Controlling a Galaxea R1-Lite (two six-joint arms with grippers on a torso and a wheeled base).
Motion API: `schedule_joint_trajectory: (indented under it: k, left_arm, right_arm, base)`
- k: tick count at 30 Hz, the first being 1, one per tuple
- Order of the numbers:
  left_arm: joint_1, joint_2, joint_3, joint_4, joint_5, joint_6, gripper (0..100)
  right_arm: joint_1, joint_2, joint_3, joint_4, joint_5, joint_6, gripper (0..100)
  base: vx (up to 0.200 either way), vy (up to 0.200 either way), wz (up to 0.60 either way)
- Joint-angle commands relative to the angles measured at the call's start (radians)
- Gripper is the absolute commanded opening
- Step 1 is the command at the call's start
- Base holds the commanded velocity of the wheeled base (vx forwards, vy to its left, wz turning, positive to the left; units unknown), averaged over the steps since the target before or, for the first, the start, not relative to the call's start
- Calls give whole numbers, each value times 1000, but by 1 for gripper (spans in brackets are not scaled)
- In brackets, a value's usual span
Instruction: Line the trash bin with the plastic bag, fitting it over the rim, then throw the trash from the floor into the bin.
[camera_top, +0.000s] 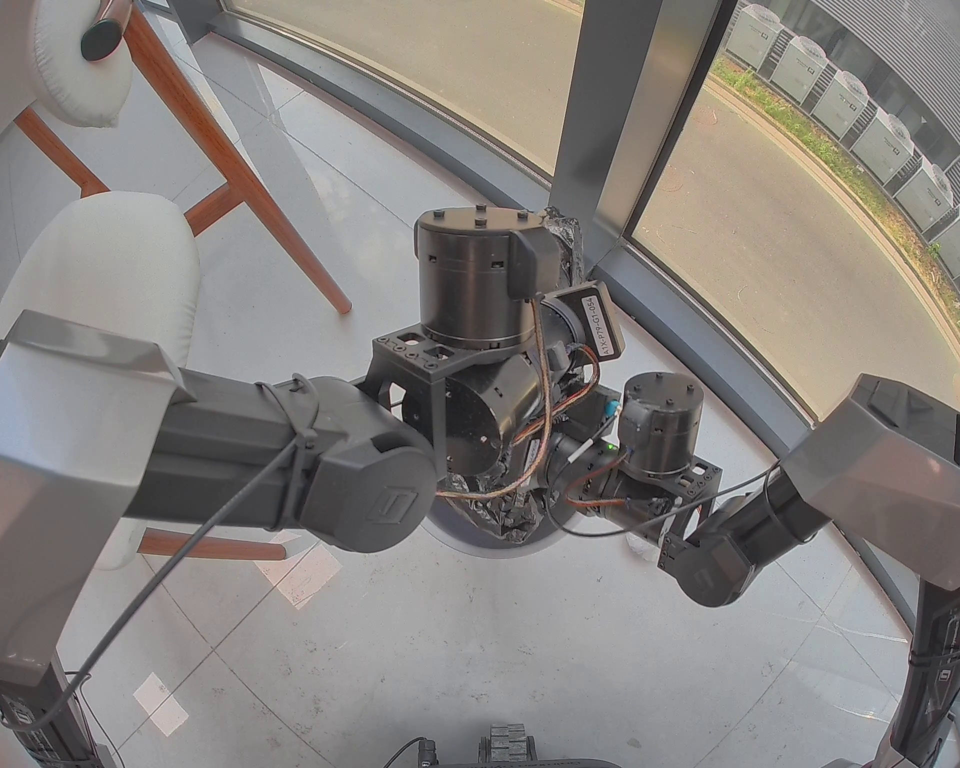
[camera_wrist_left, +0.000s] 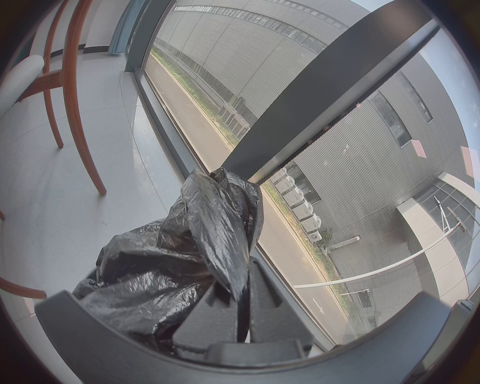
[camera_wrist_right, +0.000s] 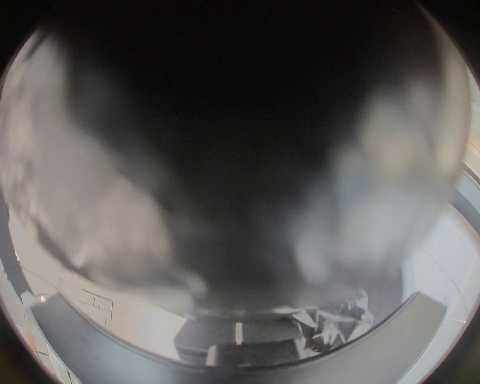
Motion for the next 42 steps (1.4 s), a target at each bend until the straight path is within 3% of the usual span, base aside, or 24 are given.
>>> schedule_joint_trajectory:
  k: [1, 3, 7, 11, 13, 19, 25, 26, 32, 34, 38, 42]
  left_arm:
    - [3, 5, 1, -2, 0, 1, 0]
    - [8, 5, 3, -2, 5, 3, 0]
    - [11, 5, 9, -1, 5, 24, 0]
    - [11, 0, 76, -7, -3, 88, 0]
    - [14, -1, 130, -78, -20, 131, 0]
    - [36, -4, 181, -128, -70, 191, 0]
    - [26, -41, 306, -164, -147, 194, 0]
    - [16, -50, 362, -210, -192, 203, 0]
    - [17, -109, 529, -245, -290, 323, 0]
    - [14, -135, 575, -245, -357, 354, 0]
    - [19, -199, 671, -225, -497, 426, 0]
    - [40, -268, 799, -136, -554, 565, 0]
  right_arm:
    - [0, 1, 154, -97, 53, -54, 0]
    - [0, 27, 208, -223, 67, -117, 0]
    - [2, 26, 235, -301, 70, -129, 0]
    - [2, -59, 292, -300, 103, -128, 0]
    - [-4, -186, 418, -275, 172, -129, 0]
    - [-56, -484, 626, -189, 249, -129, 0]
    - [-168, -747, 642, 40, 330, -117, 0]
    - [-213, -815, 608, 150, 367, -115, 0]
    - [-378, -932, 470, 515, 502, -117, 0]
    - [-383, -935, 425, 615, 495, -117, 0]
    - [-349, -922, 410, 678, 487, -118, 0]
    - [-285, -866, 412, 676, 413, -118, 0]
  base:
    - [0, 0, 0]
    - [0, 0, 0]
    - [0, 0, 0]
    - [0, 0, 0]
    - [0, 0, 0]
    - [0, 0, 0]
    - [0, 0, 0]
    - [0, 0, 0]
    - [0, 0, 0]
    - [0, 0, 0]
    - [0, 0, 0]
    - [0, 0, 0]
